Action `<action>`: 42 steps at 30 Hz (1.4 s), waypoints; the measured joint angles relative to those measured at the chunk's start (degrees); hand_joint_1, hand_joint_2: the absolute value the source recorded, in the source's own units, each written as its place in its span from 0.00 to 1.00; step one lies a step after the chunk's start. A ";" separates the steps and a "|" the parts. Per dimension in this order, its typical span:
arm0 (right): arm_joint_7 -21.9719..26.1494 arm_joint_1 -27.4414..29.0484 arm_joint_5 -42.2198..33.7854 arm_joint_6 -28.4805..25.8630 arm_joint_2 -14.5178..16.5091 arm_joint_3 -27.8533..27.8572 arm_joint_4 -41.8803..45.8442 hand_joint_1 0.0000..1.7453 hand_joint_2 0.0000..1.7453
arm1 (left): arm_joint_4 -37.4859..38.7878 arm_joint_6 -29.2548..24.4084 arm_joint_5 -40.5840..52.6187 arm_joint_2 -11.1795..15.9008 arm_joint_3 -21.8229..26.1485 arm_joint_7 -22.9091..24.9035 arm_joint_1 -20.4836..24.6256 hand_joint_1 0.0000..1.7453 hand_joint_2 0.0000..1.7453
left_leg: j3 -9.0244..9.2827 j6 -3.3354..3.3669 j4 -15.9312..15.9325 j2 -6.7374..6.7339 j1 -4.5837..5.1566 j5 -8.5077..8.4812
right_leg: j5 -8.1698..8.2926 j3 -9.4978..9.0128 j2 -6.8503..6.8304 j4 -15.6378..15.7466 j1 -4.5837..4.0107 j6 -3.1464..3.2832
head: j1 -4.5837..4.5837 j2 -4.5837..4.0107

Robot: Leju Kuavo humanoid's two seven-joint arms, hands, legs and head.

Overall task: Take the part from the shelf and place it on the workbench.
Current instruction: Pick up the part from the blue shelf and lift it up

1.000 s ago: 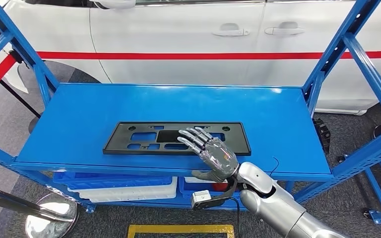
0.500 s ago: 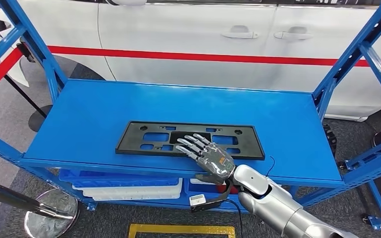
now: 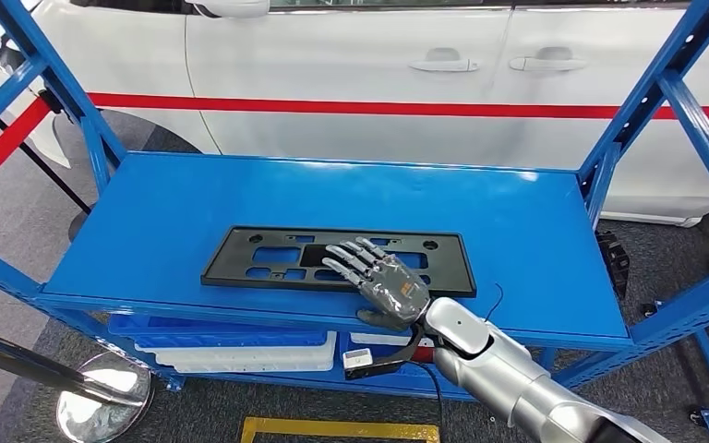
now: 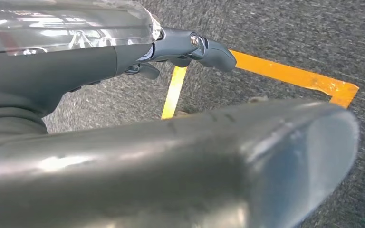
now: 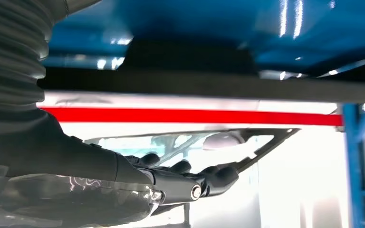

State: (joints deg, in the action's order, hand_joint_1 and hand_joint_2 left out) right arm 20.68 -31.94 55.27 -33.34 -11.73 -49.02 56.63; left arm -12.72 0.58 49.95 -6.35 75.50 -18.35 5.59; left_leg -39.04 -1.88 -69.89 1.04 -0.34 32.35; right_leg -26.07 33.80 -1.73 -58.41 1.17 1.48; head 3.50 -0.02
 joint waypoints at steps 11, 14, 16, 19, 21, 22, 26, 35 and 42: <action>0.24 -1.33 -0.18 0.34 -2.58 0.00 -0.39 0.00 1.00 | 0.00 -0.02 0.06 0.02 -0.01 -0.01 -0.26 0.00 0.00 | 6.31 2.43 12.16 0.31 0.28 -6.50 | -0.08 -0.28 -0.34 -0.22 -0.42 -1.90 | 0.00 0.00; 0.27 -1.71 -0.61 0.87 -2.39 0.11 -0.32 0.00 1.00 | 0.00 -0.07 0.19 0.01 -0.01 0.00 -0.04 0.00 0.00 | 6.75 3.32 12.84 0.40 -0.12 -7.09 | -3.72 2.17 0.56 -5.80 -0.28 -2.32 | -0.02 0.00; 0.46 -1.82 -1.26 0.89 -2.05 0.28 -0.48 0.00 1.00 | 0.00 -0.10 0.34 0.02 -0.01 0.02 0.07 0.00 0.00 | 6.72 3.52 12.81 0.48 -0.07 -7.07 | -6.89 5.69 0.98 -13.45 -0.16 -2.38 | -0.02 0.00; 0.95 -1.97 -1.85 0.88 -1.87 0.79 -0.68 0.00 1.00 | 0.00 -0.15 0.42 0.03 -0.01 0.14 0.04 0.00 0.00 | 6.98 3.45 12.62 0.84 -0.02 -6.75 | -4.62 6.21 1.02 -13.89 -0.02 -2.28 | -0.02 0.00; 1.02 -2.44 -1.43 0.92 -1.86 1.11 -0.69 0.00 1.00 | 0.00 -0.19 0.43 0.03 -0.01 0.29 0.08 0.00 0.00 | 7.20 3.12 12.36 1.00 0.04 -6.31 | -0.64 2.74 0.72 -6.43 -0.04 -1.93 | -0.02 0.00; 0.71 -2.79 -0.59 0.89 -1.81 1.18 -0.70 0.00 1.00 | 0.00 -0.26 0.43 0.03 -0.01 0.39 0.15 0.00 0.00 | 7.12 2.85 12.16 1.02 0.13 -6.08 | 0.28 1.32 0.56 -3.24 -0.17 -1.75 | -0.02 0.00; -4.47 -3.69 9.37 -0.66 -1.69 -0.17 -1.35 0.00 1.00 | 0.00 -0.58 0.43 0.04 -0.01 0.69 0.42 0.00 0.00 | 6.64 1.50 11.95 0.93 0.16 -5.78 | 0.01 0.34 0.45 -0.47 -0.43 -1.07 | 0.00 0.00; -17.64 -6.96 26.53 -3.81 -1.93 -5.25 -8.83 0.00 1.00 | 0.00 -0.59 0.94 0.03 -0.03 0.18 0.37 0.00 0.00 | 0.56 0.20 0.95 0.04 0.15 -2.70 | -0.14 -0.56 -0.36 0.14 -0.51 0.20 | 0.00 0.00; -24.00 -9.54 32.10 0.60 -1.54 -6.21 -12.94 0.00 1.00 | 0.01 -0.72 0.96 -0.01 -0.03 0.39 0.42 0.00 0.00 | 6.02 2.83 12.97 0.45 0.38 -7.73 | -0.57 -1.28 -0.09 0.16 -0.78 -1.54 | -0.01 0.00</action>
State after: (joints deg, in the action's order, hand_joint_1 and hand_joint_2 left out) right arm -3.32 -41.48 87.37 -32.74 -13.27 -55.23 43.69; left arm -12.71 -0.14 50.92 -6.36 75.47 -17.97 6.01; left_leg -33.01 0.95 -56.92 1.49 0.04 24.62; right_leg -26.64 32.52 -1.83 -58.26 0.38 -0.06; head 3.49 -0.02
